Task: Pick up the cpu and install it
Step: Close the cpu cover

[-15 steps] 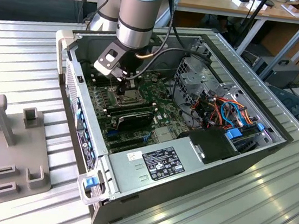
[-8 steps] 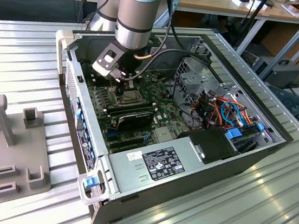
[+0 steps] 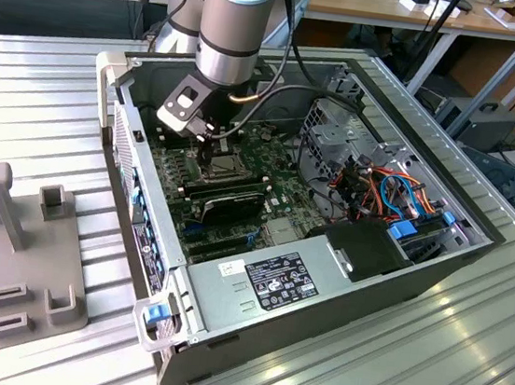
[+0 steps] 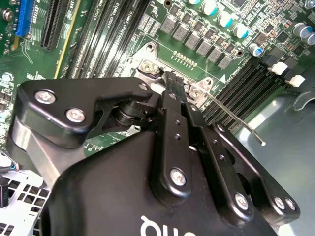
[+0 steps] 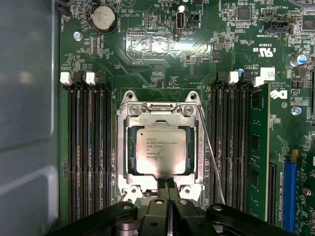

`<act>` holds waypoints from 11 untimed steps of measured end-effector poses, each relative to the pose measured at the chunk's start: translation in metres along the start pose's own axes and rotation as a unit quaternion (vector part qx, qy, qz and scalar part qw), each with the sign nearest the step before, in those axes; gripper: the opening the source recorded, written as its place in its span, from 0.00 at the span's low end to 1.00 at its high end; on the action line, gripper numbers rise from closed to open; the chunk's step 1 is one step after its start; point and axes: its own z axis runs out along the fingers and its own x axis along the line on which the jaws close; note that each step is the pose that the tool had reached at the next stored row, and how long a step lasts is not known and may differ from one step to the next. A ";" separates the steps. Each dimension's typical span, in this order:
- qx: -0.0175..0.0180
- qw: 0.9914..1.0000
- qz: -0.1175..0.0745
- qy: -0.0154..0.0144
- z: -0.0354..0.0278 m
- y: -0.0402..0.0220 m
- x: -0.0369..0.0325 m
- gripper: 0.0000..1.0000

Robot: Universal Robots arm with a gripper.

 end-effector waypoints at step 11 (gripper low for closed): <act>0.000 1.000 0.000 0.000 0.0028 -0.0005 0.0004 0.11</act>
